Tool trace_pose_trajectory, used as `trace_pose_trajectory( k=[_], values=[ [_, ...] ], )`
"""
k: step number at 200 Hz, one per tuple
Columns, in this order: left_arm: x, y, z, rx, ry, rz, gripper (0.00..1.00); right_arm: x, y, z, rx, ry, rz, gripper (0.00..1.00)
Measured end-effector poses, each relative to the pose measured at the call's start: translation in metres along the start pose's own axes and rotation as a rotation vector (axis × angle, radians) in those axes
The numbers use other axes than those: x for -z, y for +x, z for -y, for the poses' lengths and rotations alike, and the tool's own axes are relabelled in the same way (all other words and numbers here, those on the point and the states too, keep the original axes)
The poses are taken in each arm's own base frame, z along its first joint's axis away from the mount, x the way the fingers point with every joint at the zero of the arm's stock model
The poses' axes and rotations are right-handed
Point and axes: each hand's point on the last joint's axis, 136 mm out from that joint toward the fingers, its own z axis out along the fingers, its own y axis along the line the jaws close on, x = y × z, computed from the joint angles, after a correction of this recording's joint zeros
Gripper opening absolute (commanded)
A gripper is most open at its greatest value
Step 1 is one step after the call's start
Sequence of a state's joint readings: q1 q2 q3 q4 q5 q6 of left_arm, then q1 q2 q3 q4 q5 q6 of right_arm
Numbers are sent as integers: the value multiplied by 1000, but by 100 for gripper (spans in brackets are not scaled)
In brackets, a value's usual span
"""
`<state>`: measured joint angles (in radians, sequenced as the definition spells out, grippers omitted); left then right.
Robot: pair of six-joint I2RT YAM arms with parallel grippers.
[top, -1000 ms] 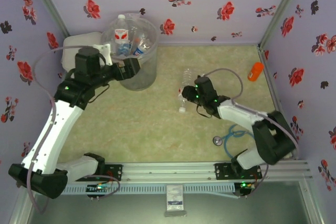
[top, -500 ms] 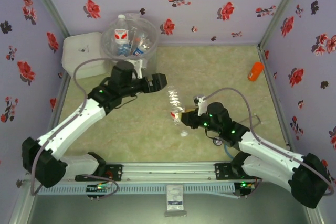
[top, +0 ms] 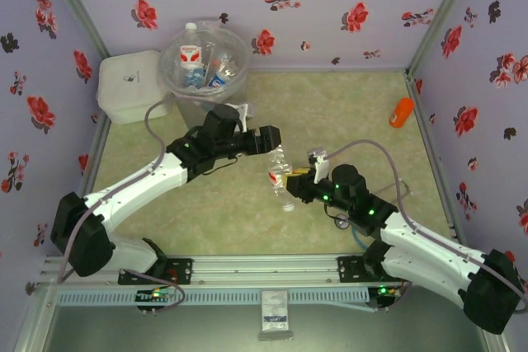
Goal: Put the plastic bottles in the bin
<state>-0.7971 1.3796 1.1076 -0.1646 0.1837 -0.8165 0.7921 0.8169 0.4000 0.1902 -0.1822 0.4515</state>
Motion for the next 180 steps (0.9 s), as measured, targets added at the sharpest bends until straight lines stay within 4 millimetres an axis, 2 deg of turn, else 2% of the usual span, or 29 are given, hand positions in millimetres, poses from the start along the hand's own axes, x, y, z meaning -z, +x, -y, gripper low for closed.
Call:
trace_pose_trajectory(
  k=[22, 52, 73, 88, 105, 114, 126, 135, 150, 167, 180],
  values=[
    [-11, 4, -2, 8, -2, -10, 80, -1, 0, 3, 2, 11, 3, 31],
    [-20, 6, -5, 19, -6, -19, 65, -5, 3, 7, 4, 27, -5, 32],
    [-20, 6, -4, 20, -3, -16, 55, -7, 3, 7, 4, 28, -6, 37],
    [-19, 5, -3, 20, -4, -16, 54, -7, 4, 8, 8, 31, -6, 48],
    [-17, 2, -1, 10, -13, -17, 54, -8, 1, 7, 6, 31, -5, 77],
    [-14, -3, 2, 0, -15, -12, 54, -7, -1, 6, 14, 33, -5, 89],
    [-7, -17, 11, -23, -12, 7, 54, -6, -3, 7, 17, 49, -12, 99],
    [1, -32, 18, -44, -8, 31, 54, -4, -3, 9, 26, 68, -18, 99],
    [23, -72, 31, -89, -13, 110, 53, 2, -5, 14, 29, 107, -19, 99],
    [64, -132, 42, -147, -40, 251, 52, 10, -5, 20, 32, 148, -15, 99],
    [108, -180, 47, -194, -71, 386, 50, 15, -3, 24, 30, 176, -18, 99]
  ],
)
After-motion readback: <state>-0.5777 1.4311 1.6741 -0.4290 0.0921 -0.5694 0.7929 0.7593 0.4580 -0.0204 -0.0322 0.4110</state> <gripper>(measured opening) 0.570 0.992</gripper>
